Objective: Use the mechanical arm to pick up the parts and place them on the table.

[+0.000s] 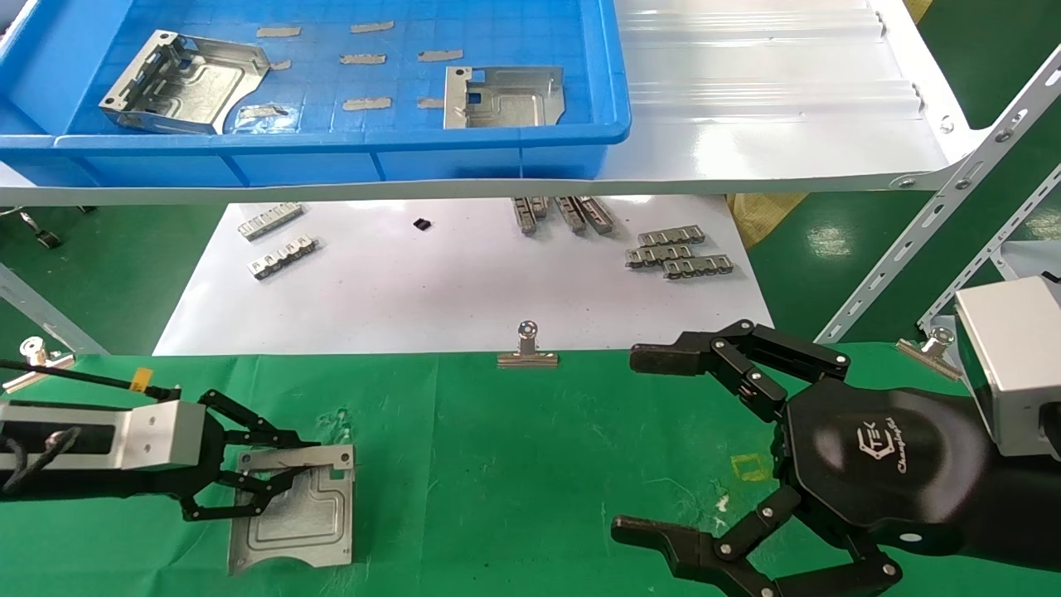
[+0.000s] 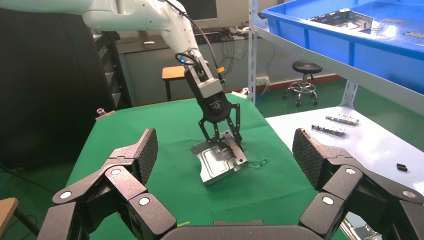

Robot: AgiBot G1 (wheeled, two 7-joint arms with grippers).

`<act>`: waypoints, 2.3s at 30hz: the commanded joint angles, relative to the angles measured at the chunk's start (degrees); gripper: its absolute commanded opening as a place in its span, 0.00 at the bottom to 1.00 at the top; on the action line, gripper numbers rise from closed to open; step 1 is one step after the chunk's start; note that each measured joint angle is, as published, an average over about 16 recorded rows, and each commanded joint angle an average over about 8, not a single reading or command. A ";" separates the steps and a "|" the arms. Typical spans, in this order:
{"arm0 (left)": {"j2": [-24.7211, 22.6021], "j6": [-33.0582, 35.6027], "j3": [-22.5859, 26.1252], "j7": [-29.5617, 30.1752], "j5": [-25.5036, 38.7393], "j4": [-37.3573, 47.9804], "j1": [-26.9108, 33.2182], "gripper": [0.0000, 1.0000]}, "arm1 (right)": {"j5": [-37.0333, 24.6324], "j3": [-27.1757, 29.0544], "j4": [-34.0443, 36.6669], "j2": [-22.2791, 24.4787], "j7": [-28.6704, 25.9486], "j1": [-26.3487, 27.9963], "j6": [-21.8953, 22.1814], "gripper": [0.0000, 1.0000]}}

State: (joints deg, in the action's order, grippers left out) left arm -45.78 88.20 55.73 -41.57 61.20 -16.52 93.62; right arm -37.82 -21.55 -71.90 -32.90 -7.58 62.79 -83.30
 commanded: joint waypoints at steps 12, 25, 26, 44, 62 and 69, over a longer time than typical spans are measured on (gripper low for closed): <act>-3.58 -1.05 0.52 -4.95 1.28 5.72 2.51 1.00 | 0.00 0.00 0.00 0.00 0.00 0.00 0.00 1.00; -4.28 2.68 0.99 -0.70 0.73 9.33 4.09 1.00 | 0.01 -0.01 0.00 0.00 0.00 0.00 0.00 1.00; -4.12 2.86 0.83 0.65 0.18 9.53 3.92 1.00 | 0.01 -0.01 0.00 0.00 0.00 0.00 0.00 1.00; -2.07 2.79 -1.58 11.48 -5.80 11.41 0.39 1.00 | 0.01 0.00 0.01 0.01 0.01 -0.01 0.01 1.00; 0.98 1.53 -10.64 21.10 -8.94 -5.02 -7.28 1.00 | 0.02 -0.01 0.02 0.01 0.01 -0.01 0.01 1.00; 2.49 0.90 -15.12 25.91 -10.54 -13.04 -11.10 1.00 | 0.02 -0.01 0.02 0.01 0.01 -0.01 0.01 1.00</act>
State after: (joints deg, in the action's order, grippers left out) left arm -43.30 89.10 40.63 -15.68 50.67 -29.52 82.53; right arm -37.80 -21.56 -71.88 -32.90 -7.57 62.78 -83.29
